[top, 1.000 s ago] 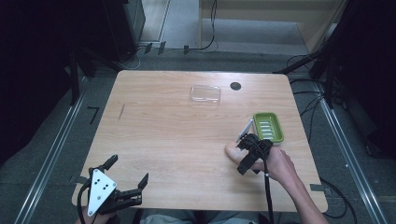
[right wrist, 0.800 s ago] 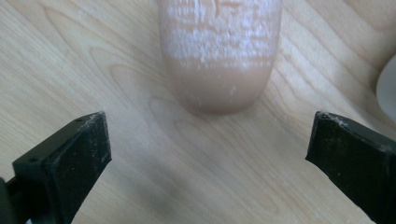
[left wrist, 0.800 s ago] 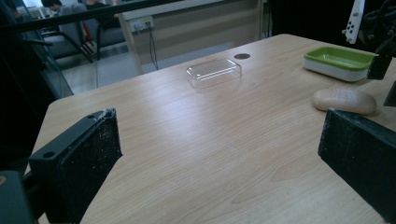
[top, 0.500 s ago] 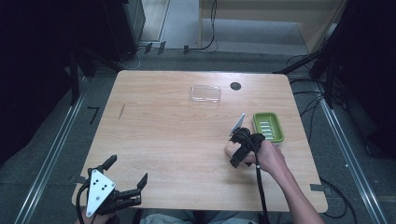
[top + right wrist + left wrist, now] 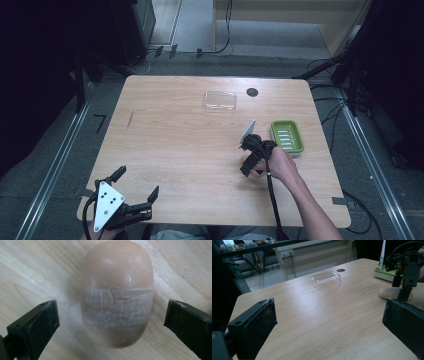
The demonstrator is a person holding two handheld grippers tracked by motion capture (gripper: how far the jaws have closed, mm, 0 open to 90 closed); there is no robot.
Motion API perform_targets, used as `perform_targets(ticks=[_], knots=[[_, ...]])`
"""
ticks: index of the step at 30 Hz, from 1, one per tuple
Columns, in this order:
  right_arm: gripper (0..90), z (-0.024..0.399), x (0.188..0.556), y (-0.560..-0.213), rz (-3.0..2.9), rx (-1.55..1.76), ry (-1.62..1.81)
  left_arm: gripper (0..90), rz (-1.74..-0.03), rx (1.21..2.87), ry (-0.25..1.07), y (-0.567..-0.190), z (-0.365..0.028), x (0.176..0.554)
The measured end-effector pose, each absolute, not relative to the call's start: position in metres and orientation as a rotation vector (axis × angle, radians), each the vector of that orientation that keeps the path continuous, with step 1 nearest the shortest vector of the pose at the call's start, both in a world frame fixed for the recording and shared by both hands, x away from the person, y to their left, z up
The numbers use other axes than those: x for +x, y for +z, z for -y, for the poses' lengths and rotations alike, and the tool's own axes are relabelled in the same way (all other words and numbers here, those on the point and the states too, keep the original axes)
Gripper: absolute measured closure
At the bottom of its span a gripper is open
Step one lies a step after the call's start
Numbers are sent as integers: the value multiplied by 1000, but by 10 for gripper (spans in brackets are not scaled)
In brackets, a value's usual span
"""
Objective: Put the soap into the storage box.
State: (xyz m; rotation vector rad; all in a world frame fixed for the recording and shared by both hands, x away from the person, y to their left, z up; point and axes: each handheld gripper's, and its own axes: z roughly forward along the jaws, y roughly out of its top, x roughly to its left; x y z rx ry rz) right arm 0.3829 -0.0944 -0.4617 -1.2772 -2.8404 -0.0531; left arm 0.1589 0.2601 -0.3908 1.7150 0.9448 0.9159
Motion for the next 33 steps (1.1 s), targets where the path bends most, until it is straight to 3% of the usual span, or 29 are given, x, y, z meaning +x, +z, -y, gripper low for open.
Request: perform_targets(ticks=[9, 26, 33], knots=[[179, 93, 383, -464, 2844, -1322, -50, 0, -944, 1711, 917, -391, -260, 159], [330, 90, 384, -466, 2839, -1343, -31, 0, -935, 1706, 926, -391, -260, 157], [335, 90, 383, -465, 2849, -1343, -43, 0, -934, 1705, 928, -391, -260, 157]])
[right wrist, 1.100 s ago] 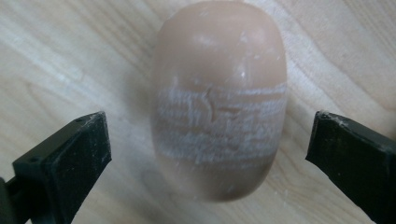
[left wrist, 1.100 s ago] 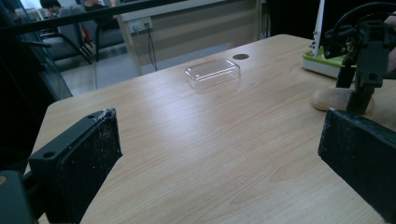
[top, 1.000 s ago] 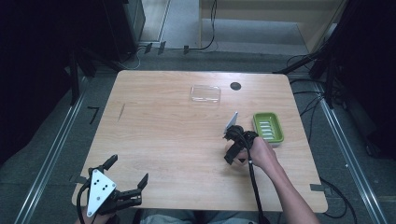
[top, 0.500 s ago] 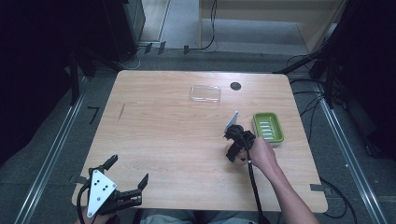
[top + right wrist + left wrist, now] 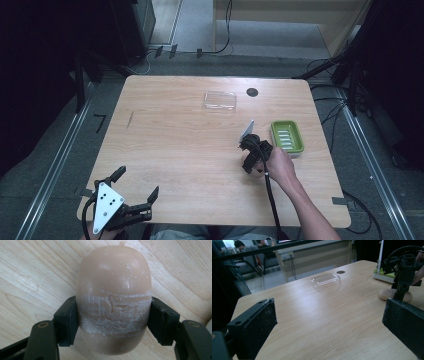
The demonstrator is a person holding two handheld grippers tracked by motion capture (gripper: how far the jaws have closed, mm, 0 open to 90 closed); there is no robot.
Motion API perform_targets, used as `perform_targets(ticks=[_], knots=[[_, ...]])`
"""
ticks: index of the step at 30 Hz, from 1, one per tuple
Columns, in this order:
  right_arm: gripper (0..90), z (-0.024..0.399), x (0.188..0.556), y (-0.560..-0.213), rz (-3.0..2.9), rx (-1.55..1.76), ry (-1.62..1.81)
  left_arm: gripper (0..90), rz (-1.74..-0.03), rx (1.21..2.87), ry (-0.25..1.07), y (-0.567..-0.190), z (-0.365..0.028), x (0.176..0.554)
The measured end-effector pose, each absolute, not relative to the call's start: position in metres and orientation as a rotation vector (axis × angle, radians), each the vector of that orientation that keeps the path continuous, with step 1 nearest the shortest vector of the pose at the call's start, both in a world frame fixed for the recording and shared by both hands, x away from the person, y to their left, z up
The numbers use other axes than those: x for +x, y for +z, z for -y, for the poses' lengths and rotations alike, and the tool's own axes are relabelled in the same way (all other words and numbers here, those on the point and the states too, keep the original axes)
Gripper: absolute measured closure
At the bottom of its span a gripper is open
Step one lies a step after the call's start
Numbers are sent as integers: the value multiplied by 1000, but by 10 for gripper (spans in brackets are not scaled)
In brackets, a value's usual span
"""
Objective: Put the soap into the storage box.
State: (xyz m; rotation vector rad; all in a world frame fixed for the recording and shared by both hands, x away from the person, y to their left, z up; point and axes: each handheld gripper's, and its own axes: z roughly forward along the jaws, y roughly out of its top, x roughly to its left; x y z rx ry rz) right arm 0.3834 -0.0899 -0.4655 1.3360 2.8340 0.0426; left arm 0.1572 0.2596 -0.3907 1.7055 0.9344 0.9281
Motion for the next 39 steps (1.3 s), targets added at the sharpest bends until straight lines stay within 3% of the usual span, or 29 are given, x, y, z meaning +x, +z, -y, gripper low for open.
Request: perform_targets(ticks=[39], knots=[[337, 109, 385, -434, -2873, 1307, 21, 0, -929, 1711, 930, -391, -259, 158]])
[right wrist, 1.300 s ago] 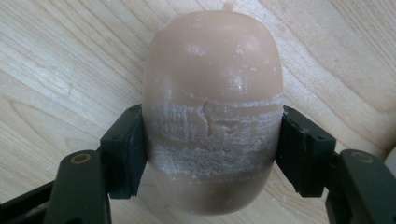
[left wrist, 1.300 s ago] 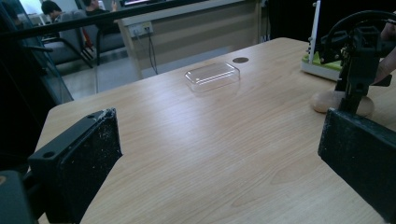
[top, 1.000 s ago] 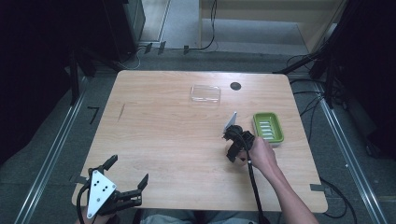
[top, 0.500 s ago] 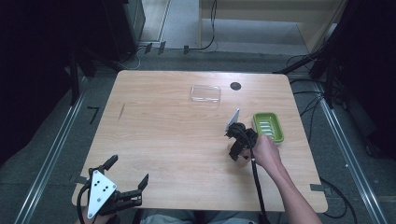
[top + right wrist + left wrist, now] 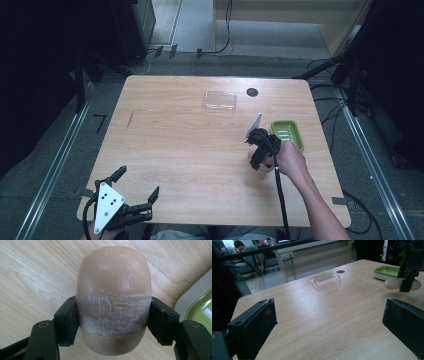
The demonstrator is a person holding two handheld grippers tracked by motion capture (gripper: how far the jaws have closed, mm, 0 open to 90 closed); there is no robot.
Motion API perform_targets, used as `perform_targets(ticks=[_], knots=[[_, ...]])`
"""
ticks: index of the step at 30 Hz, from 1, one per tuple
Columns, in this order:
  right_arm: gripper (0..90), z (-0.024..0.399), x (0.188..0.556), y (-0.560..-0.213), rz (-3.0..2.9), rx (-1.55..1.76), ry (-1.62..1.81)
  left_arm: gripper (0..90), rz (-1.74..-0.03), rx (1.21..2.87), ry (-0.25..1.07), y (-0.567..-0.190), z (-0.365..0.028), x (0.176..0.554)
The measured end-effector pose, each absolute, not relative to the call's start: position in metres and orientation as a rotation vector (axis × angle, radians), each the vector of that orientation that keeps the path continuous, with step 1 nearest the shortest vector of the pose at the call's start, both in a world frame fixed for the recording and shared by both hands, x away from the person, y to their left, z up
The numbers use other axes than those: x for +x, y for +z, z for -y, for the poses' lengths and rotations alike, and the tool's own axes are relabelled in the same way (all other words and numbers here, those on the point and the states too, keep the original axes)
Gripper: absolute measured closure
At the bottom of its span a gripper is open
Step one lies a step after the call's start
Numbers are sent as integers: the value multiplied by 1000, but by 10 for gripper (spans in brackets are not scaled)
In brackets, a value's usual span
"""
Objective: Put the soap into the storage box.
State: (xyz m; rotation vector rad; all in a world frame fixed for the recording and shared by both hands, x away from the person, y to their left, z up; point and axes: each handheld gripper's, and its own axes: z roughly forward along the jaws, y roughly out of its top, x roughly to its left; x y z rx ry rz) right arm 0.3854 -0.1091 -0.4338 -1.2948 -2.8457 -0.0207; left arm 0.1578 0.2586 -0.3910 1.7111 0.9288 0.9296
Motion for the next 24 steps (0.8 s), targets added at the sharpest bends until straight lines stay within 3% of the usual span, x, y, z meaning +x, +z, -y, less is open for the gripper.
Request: perform_targets(ticks=[24], knots=[[337, 118, 389, -417, 2858, -1289, -19, 0, -928, 1710, 928, -391, -259, 158]])
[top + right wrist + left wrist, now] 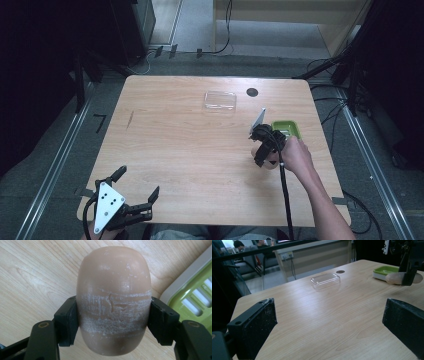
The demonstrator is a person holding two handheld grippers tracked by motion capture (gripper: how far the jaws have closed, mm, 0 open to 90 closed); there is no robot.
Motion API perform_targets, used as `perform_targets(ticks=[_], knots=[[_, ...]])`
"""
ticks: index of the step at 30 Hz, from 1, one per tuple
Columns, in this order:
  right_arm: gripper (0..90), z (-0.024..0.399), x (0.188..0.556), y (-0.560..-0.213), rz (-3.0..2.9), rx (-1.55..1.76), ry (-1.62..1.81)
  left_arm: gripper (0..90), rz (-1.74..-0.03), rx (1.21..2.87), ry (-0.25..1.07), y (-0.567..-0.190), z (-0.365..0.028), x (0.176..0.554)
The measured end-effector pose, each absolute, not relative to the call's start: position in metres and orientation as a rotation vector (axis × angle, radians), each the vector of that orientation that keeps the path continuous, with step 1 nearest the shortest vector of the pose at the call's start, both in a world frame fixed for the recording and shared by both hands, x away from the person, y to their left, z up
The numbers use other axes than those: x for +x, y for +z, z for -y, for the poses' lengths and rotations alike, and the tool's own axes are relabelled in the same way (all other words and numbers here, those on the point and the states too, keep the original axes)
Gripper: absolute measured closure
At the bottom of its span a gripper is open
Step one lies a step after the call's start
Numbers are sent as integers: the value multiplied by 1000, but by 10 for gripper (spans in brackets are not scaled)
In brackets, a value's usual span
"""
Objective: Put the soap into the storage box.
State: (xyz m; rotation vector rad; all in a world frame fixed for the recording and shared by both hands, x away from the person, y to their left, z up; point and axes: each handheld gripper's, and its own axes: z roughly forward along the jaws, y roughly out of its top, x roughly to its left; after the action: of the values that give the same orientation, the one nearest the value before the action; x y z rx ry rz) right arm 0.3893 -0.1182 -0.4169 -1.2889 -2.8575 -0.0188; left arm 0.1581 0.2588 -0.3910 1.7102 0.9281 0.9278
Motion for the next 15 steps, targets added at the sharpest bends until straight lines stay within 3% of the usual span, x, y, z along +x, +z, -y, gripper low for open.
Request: perform_targets(ticks=[15], knots=[[337, 130, 398, -405, 2859, -1305, -35, 0, -928, 1709, 928, -391, -259, 158]])
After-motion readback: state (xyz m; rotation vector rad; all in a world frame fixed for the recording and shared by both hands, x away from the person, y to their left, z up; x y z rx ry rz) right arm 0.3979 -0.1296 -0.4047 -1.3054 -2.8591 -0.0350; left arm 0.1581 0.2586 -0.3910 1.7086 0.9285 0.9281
